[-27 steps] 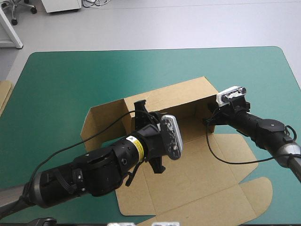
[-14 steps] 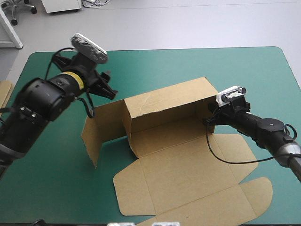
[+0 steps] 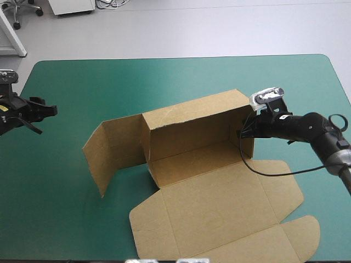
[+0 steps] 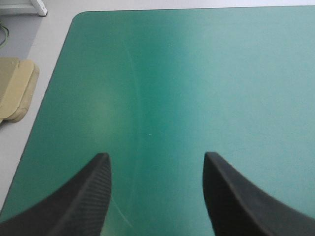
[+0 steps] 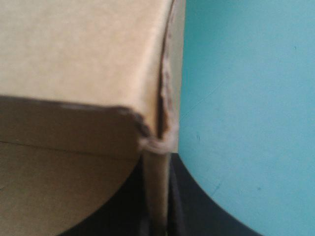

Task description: Fold the box

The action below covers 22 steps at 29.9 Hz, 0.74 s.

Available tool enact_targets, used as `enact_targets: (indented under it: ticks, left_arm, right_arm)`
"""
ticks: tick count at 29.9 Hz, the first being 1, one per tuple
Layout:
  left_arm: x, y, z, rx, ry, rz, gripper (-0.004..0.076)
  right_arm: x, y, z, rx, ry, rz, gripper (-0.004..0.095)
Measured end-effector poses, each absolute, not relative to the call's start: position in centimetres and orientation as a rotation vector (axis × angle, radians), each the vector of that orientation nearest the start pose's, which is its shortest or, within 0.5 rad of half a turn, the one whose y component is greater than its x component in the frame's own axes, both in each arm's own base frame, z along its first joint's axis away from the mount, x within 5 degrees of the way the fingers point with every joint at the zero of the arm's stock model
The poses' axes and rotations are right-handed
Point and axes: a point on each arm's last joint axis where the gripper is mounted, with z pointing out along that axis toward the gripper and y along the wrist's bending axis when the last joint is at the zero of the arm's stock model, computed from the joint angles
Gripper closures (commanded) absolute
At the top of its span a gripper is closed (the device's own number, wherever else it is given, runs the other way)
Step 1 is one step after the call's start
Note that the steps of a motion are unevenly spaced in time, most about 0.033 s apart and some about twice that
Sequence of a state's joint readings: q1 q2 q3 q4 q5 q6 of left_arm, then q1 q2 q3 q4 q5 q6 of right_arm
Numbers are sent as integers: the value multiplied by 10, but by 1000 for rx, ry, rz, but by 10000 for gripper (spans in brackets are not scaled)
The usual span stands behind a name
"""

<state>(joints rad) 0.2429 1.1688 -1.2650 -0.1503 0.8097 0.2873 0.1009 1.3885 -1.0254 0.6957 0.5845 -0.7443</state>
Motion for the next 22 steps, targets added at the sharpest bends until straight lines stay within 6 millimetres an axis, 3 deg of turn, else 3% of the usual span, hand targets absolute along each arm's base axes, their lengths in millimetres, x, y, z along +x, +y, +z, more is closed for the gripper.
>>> enact_targets:
  ticks: [5, 10, 22]
  left_arm:
    - [238, 47, 404, 6, 2196, 91, 323]
    - [239, 45, 405, 24, 2186, 75, 323]
    - [240, 41, 406, 50, 2173, 29, 323]
  right_arm:
    - [296, 59, 347, -457, 2289, 350, 926]
    - [308, 59, 370, -446, 2362, 353, 926]
    - [384, 64, 334, -388, 2590, 355, 908]
